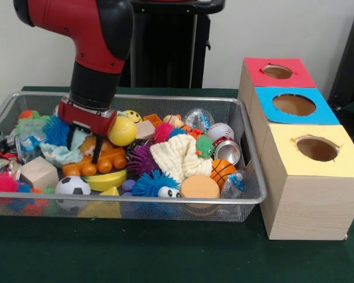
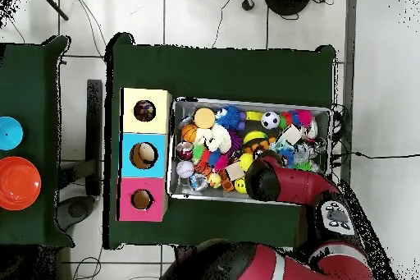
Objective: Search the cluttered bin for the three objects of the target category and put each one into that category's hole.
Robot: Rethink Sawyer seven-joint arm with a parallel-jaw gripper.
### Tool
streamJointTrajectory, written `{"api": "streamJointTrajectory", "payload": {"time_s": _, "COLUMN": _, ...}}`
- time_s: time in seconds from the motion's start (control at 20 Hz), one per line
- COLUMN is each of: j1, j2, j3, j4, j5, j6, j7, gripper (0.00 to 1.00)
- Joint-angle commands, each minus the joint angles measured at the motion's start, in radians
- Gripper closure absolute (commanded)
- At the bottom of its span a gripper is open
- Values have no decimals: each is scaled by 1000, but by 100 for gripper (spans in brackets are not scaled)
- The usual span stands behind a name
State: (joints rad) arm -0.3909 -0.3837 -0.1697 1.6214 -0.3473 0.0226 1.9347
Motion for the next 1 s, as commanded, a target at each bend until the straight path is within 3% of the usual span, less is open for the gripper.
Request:
{"api": "streamJointTrajectory", "payload": {"time_s": 0.05, "j1": -48, "j2": 58, "j3": 63, "j4": 222, "j5": -22, "j6": 347, "j7": -19, "gripper": 0}}
{"api": "streamJointTrajectory", "payload": {"time_s": 1.0, "j1": -72, "j2": 47, "j3": 86, "j4": 249, "j5": -11, "j6": 405, "j7": -14, "gripper": 0}}
